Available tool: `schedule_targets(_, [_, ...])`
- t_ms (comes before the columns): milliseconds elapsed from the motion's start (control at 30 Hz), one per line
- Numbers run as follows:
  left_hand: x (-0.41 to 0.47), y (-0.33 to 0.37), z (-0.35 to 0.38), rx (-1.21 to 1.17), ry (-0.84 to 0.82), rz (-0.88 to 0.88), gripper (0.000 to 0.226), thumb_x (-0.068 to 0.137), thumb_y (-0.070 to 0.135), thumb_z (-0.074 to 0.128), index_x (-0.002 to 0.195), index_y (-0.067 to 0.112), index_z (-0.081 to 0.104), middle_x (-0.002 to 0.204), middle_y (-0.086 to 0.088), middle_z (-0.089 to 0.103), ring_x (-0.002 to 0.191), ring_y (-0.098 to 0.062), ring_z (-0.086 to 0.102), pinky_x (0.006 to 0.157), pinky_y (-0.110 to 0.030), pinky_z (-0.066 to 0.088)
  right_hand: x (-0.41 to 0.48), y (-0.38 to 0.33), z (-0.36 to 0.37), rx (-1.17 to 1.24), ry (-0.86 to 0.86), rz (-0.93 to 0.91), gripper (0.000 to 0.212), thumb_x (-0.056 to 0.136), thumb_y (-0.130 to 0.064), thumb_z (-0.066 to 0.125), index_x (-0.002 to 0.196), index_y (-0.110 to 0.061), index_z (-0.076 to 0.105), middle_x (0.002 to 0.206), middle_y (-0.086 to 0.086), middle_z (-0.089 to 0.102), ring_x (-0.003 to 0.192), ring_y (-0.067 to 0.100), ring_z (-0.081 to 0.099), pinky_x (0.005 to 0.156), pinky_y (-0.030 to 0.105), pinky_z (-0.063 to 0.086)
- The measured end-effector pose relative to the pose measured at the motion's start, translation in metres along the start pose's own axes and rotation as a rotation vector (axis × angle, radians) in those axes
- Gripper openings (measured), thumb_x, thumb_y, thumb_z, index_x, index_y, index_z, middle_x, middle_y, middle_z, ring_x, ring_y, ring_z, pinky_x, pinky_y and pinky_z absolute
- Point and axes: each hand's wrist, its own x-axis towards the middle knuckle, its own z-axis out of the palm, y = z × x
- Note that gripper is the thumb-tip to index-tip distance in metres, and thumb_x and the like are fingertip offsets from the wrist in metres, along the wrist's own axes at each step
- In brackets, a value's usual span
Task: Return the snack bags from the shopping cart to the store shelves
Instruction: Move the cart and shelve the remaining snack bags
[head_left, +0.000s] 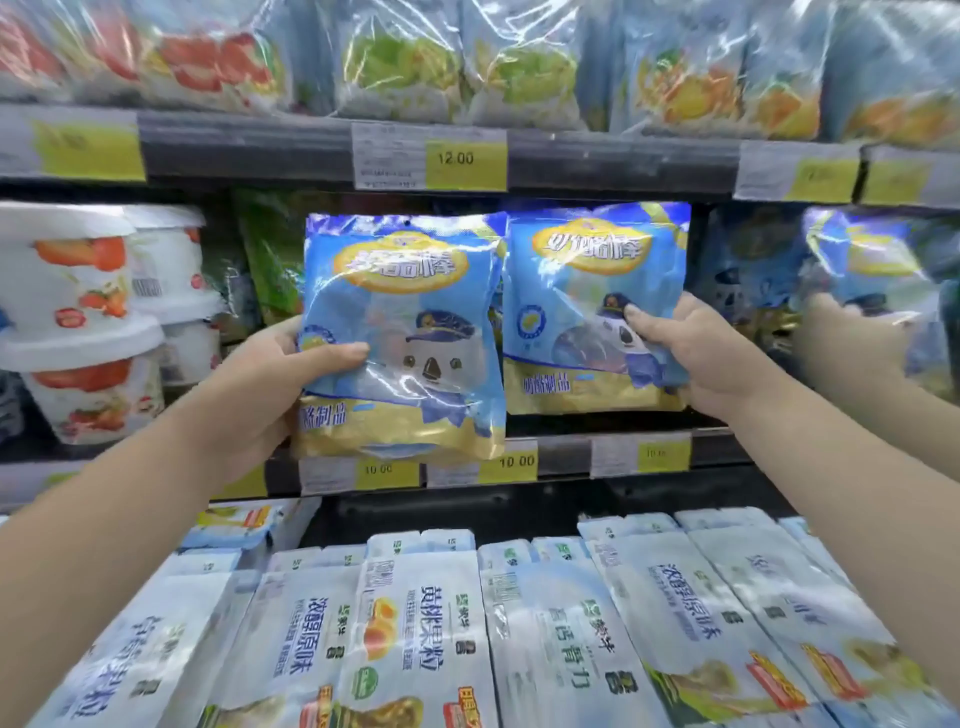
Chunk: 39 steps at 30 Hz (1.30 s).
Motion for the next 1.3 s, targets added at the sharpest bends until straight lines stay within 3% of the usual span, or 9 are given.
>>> schedule_targets(100, [0.004, 0.004, 0.003, 0.013, 0.007, 0.025, 0.035, 0.087, 0.013, 0.064, 0.122, 0.011, 0.064, 0.11, -0.012, 0.074, 0.087, -0.022, 0.074, 0.065, -0.03, 0.06, 0.014, 0.005, -0.006, 0.008, 0.008, 0.031, 0.028, 0.106, -0.009, 0.047, 0.132, -0.003, 0.057, 0.076, -0.002, 0.075, 0.048, 0.009, 0.065, 0.038, 0.019, 0.045])
schedule_targets(233, [0.008, 0.004, 0.007, 0.016, 0.0, 0.007, 0.039, 0.085, 0.017, 0.067, 0.124, 0.014, 0.063, 0.11, -0.01, 0.075, 0.095, -0.027, 0.074, 0.07, -0.034, 0.061, 0.031, 0.017, -0.016, -0.012, 0.044, 0.036, 0.032, 0.106, -0.008, 0.045, 0.137, -0.006, 0.054, 0.08, -0.004, 0.075, 0.055, 0.009, 0.066, 0.045, 0.022, 0.05])
schedule_targets(367, [0.015, 0.003, 0.014, 0.043, -0.006, 0.01, 0.034, 0.089, 0.017, 0.066, 0.122, 0.013, 0.065, 0.11, -0.01, 0.075, 0.097, -0.028, 0.073, 0.077, -0.037, 0.062, 0.048, 0.026, -0.029, -0.031, 0.059, 0.027, 0.034, 0.105, -0.01, 0.049, 0.138, -0.005, 0.055, 0.107, 0.006, 0.074, 0.087, 0.017, 0.073, 0.079, 0.037, 0.06])
schedule_targets(467, [0.02, 0.002, 0.021, 0.042, 0.006, 0.025, 0.033, 0.088, 0.018, 0.066, 0.121, 0.014, 0.066, 0.11, -0.01, 0.075, 0.097, -0.026, 0.073, 0.08, -0.038, 0.061, 0.059, 0.031, -0.031, -0.035, 0.056, 0.005, 0.033, 0.105, -0.006, 0.048, 0.138, -0.005, 0.054, 0.113, 0.005, 0.071, 0.089, 0.013, 0.074, 0.073, 0.027, 0.06])
schedule_targets(700, [0.027, -0.002, 0.025, 0.083, 0.047, 0.05, 0.038, 0.083, 0.022, 0.068, 0.121, 0.016, 0.065, 0.11, -0.007, 0.075, 0.098, -0.025, 0.073, 0.083, -0.04, 0.06, 0.082, 0.049, -0.026, -0.075, 0.194, -0.082, 0.026, 0.102, -0.001, 0.054, 0.126, -0.008, 0.06, 0.112, 0.002, 0.069, 0.094, 0.009, 0.07, 0.084, 0.026, 0.056])
schedule_targets(933, [0.034, -0.002, 0.028, 0.083, 0.105, 0.051, 0.035, 0.086, 0.018, 0.067, 0.121, 0.014, 0.064, 0.108, -0.007, 0.076, 0.094, -0.024, 0.074, 0.078, -0.035, 0.062, 0.1, 0.054, -0.015, -0.047, 0.29, -0.078, 0.02, 0.101, -0.004, 0.059, 0.102, -0.023, 0.063, 0.102, 0.001, 0.071, 0.08, 0.007, 0.069, 0.071, 0.027, 0.057])
schedule_targets(1067, [0.038, -0.006, 0.031, 0.07, 0.107, 0.054, 0.031, 0.088, 0.017, 0.066, 0.119, 0.015, 0.065, 0.104, -0.006, 0.076, 0.089, -0.021, 0.075, 0.067, -0.029, 0.061, 0.1, 0.058, -0.013, -0.049, 0.253, -0.055, 0.009, 0.101, -0.015, 0.061, 0.11, -0.013, 0.058, 0.09, 0.006, 0.07, 0.054, 0.024, 0.065, 0.043, 0.032, 0.053])
schedule_targets(1167, [0.038, -0.009, 0.029, 0.045, 0.13, 0.064, 0.037, 0.08, 0.022, 0.07, 0.117, 0.016, 0.067, 0.104, -0.006, 0.077, 0.087, -0.02, 0.075, 0.066, -0.029, 0.061, 0.097, 0.06, -0.017, -0.068, 0.265, -0.028, 0.031, 0.093, -0.025, 0.072, 0.117, -0.012, 0.057, 0.107, 0.009, 0.07, 0.085, 0.025, 0.07, 0.058, 0.026, 0.057])
schedule_targets(1300, [0.034, -0.012, 0.024, 0.039, 0.146, 0.067, 0.06, 0.065, 0.032, 0.077, 0.121, 0.015, 0.066, 0.109, -0.007, 0.075, 0.095, -0.023, 0.074, 0.074, -0.034, 0.061, 0.085, 0.068, -0.021, -0.241, 0.214, 0.072, 0.037, 0.087, -0.019, 0.08, 0.117, -0.011, 0.06, 0.101, 0.002, 0.071, 0.081, 0.008, 0.067, 0.055, 0.01, 0.047])
